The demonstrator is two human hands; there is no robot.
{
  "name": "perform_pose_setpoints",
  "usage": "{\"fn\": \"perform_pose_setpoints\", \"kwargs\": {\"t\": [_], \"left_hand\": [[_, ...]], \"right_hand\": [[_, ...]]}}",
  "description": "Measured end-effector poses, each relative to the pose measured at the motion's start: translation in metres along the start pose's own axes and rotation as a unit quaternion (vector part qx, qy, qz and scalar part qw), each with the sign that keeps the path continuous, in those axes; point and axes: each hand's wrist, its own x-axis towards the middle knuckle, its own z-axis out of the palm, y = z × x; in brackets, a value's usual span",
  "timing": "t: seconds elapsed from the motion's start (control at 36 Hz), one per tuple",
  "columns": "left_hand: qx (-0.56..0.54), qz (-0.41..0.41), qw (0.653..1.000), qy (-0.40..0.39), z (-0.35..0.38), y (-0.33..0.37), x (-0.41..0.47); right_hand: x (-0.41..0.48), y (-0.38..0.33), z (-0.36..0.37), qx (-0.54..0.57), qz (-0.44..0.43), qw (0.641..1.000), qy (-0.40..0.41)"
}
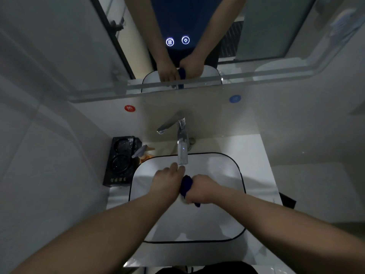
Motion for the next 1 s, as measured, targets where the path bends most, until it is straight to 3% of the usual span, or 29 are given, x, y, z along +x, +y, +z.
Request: {"fn": "perform_pose_setpoints", "kwargs": {"t": [0.17, 0.36, 0.53, 0.64, 0.69, 0.75, 0.83, 0.92, 1.0], "left_hand": [[0.007, 0.064, 0.998, 0.010, -0.005, -0.006, 0.000], [-0.018, 0.168, 0.984, 0.060, -0.013, -0.019, 0.001], [-0.027, 0.154, 0.987, 0.024, -0.007, -0.022, 0.003], [-0.040, 0.171, 0.984, 0.005, -0.009, -0.019, -0.001], [-0.056, 0.167, 0.984, 0.007, -0.010, -0.016, -0.004], [-0.076, 0.145, 0.986, 0.009, -0.008, -0.012, -0.012], [-0.138, 0.068, 0.988, -0.003, 0.004, -0.002, -0.029], [-0.224, 0.016, 0.973, -0.059, 0.013, 0.008, -0.041], [-0.263, 0.015, 0.957, -0.126, 0.012, 0.005, -0.049]], "right_hand": [[-0.016, 0.008, 0.007, 0.290, 0.073, 0.954, -0.030], [-0.044, 0.009, 0.032, 0.589, 0.089, 0.794, -0.123], [-0.053, 0.004, 0.044, 0.714, 0.082, 0.670, -0.188], [-0.062, 0.011, 0.050, 0.742, 0.046, 0.631, -0.222], [-0.065, 0.015, 0.048, 0.736, 0.038, 0.633, -0.235], [-0.068, 0.019, 0.039, 0.708, 0.047, 0.661, -0.245], [-0.069, 0.022, 0.021, 0.578, 0.098, 0.774, -0.238], [-0.066, 0.018, -0.004, 0.346, 0.128, 0.904, -0.215], [-0.063, 0.024, -0.017, 0.236, 0.104, 0.956, -0.143]]}}
